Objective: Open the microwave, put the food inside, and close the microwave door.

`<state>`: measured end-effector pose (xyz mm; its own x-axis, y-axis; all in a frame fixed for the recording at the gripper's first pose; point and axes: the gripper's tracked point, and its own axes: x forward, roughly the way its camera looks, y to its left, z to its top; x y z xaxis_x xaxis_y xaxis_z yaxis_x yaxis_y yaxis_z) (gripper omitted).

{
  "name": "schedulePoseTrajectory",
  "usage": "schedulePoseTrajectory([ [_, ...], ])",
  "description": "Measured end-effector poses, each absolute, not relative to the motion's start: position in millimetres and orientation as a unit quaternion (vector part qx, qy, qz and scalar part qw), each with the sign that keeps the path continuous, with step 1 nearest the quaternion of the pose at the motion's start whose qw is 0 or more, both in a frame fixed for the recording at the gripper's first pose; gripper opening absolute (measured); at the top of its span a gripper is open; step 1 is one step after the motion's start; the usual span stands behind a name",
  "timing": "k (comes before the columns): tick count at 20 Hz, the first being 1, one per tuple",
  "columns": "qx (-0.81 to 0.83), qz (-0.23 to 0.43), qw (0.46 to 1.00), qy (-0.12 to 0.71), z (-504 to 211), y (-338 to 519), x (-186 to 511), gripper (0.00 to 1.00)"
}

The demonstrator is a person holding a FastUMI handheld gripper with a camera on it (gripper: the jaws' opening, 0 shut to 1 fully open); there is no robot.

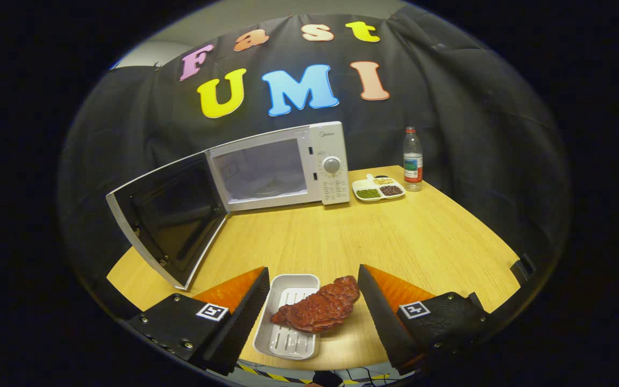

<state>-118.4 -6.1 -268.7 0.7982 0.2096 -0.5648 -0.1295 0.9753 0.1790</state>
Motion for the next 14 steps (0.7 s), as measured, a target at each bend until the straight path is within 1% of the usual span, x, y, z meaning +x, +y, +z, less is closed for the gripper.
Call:
schedulePoseTrajectory([
  [4, 0.116, 0.078, 0.928, 0.344, -296.0, -14.0, -112.9, 1.0],
  [8, 0.169, 0.089, 0.905, 0.38, -315.9, -1.7, -117.2, 0.98],
  [9, 0.179, 0.089, 0.9, 0.388, -323.7, 1.3, -115.4, 0.84],
  [10, 0.19, 0.095, 0.893, 0.398, -324.9, 4.7, -120.1, 0.77],
  [11, 0.201, 0.098, 0.887, 0.403, -327.2, 8.2, -120.6, 0.76],
  [13, 0.216, 0.091, 0.882, 0.408, -326.7, 6.8, -117.6, 0.47],
  [14, 0.22, 0.094, 0.88, 0.411, -326.1, 10.7, -122.8, 0.48],
])
